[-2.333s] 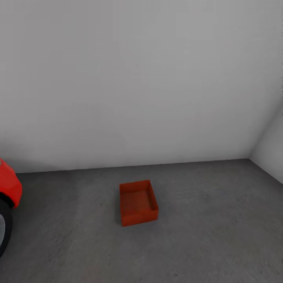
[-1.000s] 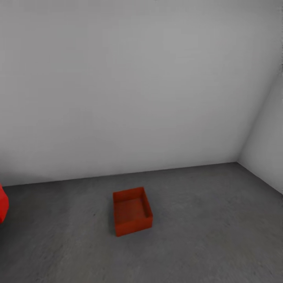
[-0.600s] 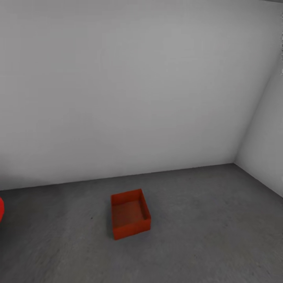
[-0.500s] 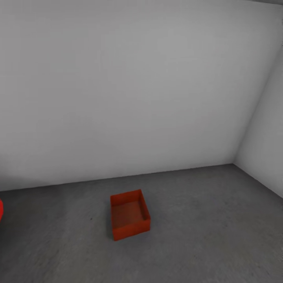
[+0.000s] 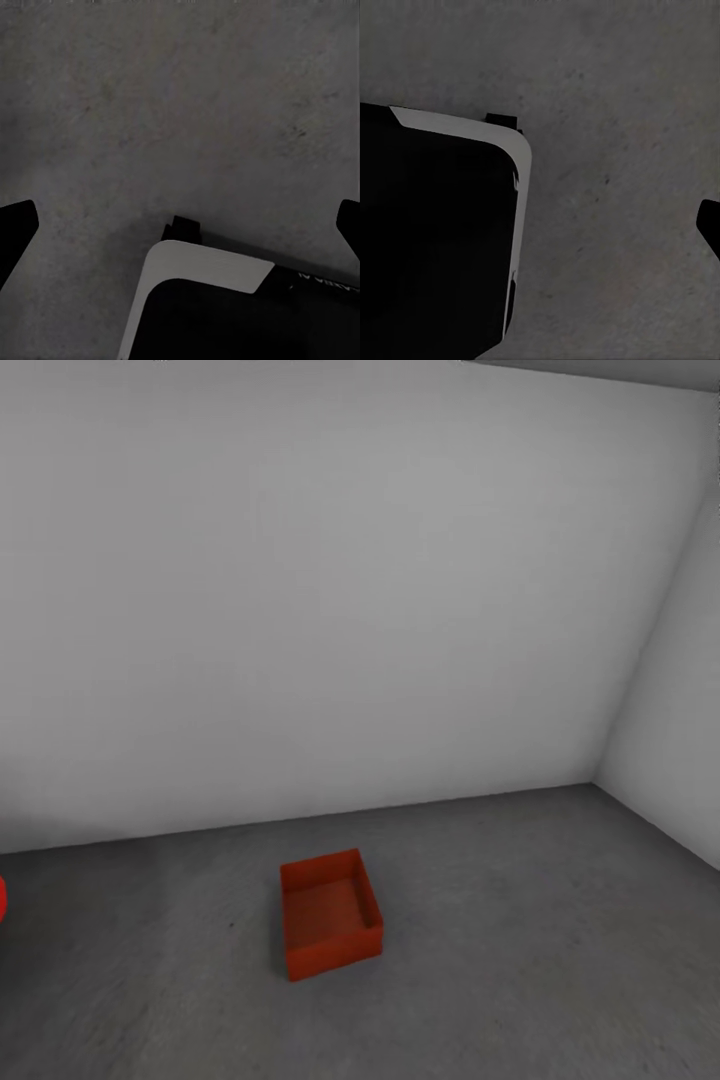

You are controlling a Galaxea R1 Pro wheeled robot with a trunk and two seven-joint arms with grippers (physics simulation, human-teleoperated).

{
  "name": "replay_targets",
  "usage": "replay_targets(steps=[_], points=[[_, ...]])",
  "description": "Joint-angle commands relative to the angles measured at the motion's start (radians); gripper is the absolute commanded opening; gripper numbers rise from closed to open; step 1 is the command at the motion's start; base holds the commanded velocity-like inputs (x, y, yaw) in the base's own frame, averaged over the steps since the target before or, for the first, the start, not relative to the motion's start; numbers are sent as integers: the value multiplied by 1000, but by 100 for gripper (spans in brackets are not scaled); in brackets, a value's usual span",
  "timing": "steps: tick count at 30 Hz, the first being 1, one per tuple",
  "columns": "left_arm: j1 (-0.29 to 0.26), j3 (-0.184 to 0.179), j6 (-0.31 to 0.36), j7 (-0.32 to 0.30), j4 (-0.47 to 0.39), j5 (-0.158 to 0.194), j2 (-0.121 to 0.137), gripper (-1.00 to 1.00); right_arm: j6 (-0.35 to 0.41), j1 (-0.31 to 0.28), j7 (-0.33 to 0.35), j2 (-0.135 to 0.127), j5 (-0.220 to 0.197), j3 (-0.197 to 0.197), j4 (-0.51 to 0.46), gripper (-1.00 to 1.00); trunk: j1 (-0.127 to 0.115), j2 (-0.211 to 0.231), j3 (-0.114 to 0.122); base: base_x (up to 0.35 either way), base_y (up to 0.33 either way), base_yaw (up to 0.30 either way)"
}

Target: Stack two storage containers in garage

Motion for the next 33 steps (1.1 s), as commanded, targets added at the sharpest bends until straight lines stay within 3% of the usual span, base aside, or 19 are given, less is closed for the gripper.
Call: replay_targets(steps=[1, 13, 17, 21, 33], points=[[-1, 5, -2, 1, 0, 3, 0, 100, -4, -1, -1, 1, -5, 8, 2, 100, 0, -1, 0, 0, 0, 0], [-1, -1, -3, -1, -10, -5, 2, 100, -4, -1, -1, 1, -5, 8, 2, 100, 0, -1, 19, 0, 0, 0], [-1, -6, -1, -3, -91, -7, 11, 100, -4, -1, -1, 1, -5, 8, 2, 100, 0, -1, 26, 0, 0, 0], [-1, -7, -2, -2, -111, -4, 15, 100, -4, -1, -1, 1, -6, 8, 2, 100, 0, -1, 32, 0, 0, 0], [-1, -3, -2, 4, -9, 9, 11, 100, -4, -1, -1, 2, -8, 8, 1, 100, 0, -1, 51, 0, 0, 0]])
